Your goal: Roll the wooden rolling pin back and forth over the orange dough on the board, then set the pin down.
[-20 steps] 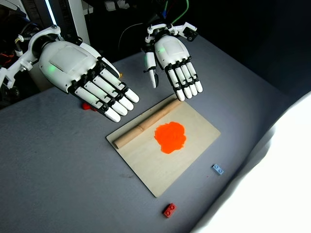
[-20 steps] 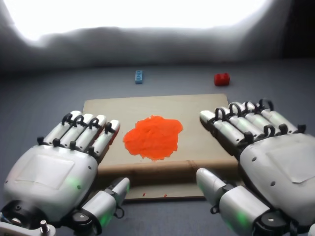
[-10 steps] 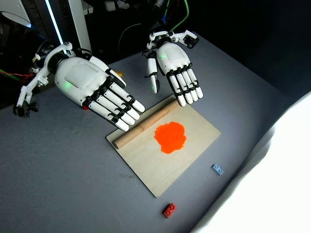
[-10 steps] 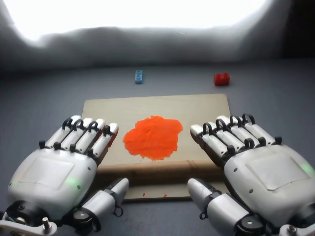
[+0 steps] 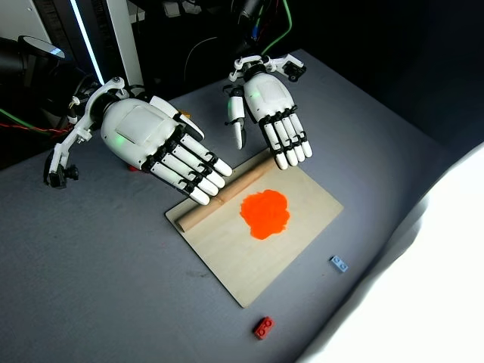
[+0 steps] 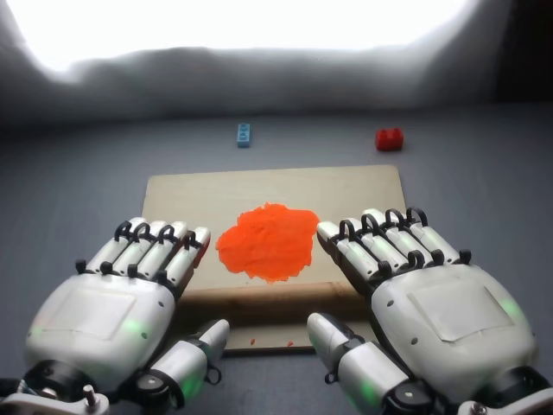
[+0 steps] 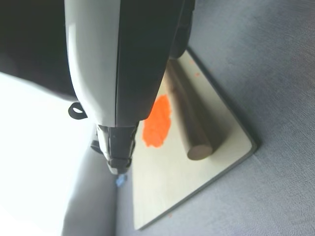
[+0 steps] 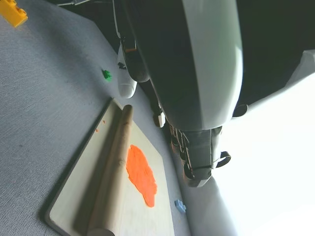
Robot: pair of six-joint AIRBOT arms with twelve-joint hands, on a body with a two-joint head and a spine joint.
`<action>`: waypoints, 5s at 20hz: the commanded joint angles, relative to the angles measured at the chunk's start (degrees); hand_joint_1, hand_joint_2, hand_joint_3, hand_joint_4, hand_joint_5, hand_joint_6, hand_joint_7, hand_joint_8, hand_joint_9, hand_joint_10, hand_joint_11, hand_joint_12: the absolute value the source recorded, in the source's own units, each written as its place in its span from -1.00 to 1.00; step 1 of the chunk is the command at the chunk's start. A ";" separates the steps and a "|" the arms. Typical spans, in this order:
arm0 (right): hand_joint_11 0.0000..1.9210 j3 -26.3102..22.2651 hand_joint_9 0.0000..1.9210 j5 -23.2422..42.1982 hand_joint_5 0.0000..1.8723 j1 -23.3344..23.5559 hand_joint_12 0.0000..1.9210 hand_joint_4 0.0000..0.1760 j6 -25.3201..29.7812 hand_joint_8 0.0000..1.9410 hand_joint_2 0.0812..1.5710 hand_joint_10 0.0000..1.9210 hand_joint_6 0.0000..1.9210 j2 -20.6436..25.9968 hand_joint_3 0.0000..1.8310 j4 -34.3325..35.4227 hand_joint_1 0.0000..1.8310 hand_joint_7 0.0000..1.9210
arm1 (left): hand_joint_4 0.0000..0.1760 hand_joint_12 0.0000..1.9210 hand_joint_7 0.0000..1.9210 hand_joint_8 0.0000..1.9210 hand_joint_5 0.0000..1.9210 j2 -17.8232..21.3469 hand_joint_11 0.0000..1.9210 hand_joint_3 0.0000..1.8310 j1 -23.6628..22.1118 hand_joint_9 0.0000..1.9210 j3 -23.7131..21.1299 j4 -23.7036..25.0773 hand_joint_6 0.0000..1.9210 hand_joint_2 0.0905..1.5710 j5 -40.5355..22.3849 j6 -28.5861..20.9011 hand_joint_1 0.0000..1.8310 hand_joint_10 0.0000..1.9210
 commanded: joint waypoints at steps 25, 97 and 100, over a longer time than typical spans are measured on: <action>-1.00 19.40 -0.88 -5.54 -0.80 -2.13 -0.62 -1.00 3.05 -0.99 0.94 -0.99 -0.99 -15.19 -0.99 -8.05 -1.00 -0.81 | -1.00 -1.00 -0.97 -0.99 -0.95 -5.48 -1.00 -0.96 3.90 -1.00 5.55 6.24 -0.98 0.94 -10.39 -4.97 -1.00 -1.00; -1.00 37.17 -0.87 -3.05 -0.81 -0.36 -0.80 -1.00 9.31 -1.00 1.00 -1.00 -1.00 -21.40 -0.99 -10.37 -1.00 -0.84 | -1.00 -1.00 -0.97 -1.00 -0.97 -10.66 -1.00 -1.00 -2.78 -1.00 18.74 2.73 -1.00 0.99 -2.25 -10.00 -1.00 -1.00; -1.00 37.40 -0.85 -2.94 -0.80 -0.28 -0.74 -1.00 9.43 -1.00 0.99 -0.99 -1.00 -21.40 -1.00 -10.36 -1.00 -0.81 | -1.00 -1.00 -0.99 -1.00 -0.98 -10.98 -1.00 -0.98 -3.40 -1.00 19.19 2.45 -1.00 1.00 -1.90 -9.87 -1.00 -1.00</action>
